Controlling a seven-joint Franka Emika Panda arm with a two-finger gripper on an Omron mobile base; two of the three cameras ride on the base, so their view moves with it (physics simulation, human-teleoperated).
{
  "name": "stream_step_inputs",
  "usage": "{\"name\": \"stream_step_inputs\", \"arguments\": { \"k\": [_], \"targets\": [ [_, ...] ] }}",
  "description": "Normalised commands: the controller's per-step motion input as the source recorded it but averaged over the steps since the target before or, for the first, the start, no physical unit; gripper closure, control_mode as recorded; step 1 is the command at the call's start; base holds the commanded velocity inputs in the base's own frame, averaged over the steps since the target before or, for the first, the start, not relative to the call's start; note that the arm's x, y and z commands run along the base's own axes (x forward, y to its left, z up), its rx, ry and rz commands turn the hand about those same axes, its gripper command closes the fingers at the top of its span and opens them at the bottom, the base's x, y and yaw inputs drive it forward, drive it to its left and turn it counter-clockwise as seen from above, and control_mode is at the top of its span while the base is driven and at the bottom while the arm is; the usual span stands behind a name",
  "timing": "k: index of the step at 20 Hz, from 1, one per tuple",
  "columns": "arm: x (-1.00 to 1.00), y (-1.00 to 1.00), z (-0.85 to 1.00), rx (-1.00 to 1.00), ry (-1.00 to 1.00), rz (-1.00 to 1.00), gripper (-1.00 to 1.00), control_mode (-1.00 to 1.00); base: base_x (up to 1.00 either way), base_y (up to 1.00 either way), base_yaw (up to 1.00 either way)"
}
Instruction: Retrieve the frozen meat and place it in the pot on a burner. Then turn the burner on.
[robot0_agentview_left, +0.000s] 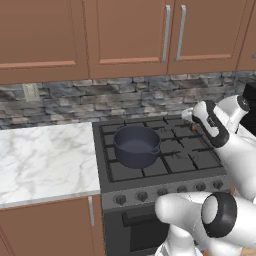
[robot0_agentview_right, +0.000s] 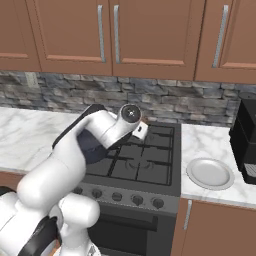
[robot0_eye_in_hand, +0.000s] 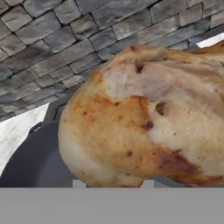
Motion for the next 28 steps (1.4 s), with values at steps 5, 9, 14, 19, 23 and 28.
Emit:
{"name": "stream_step_inputs", "arguments": {
  "k": [5,9,14,19,23,28],
  "targets": [
    [0.00,0.83,0.04,-0.08,0.03,0.08,1.00,-1.00,0.00,0.00,0.00],
    [0.00,0.76,0.11,-0.09,0.02,0.04,1.00,-1.00,0.00,0.00,0.00],
    [0.00,0.68,0.00,-0.08,0.01,0.01,1.00,-1.00,0.00,0.00,0.00],
    [0.00,0.61,0.00,-0.04,0.08,0.01,1.00,-1.00,0.00,0.00,0.00],
    [0.00,0.35,0.00,-0.03,0.12,0.04,1.00,-1.00,0.00,0.00,0.00],
    [0.01,0.04,-0.09,-0.02,0.00,0.00,1.00,-1.00,0.00,0.00,0.00]
  ]
}}
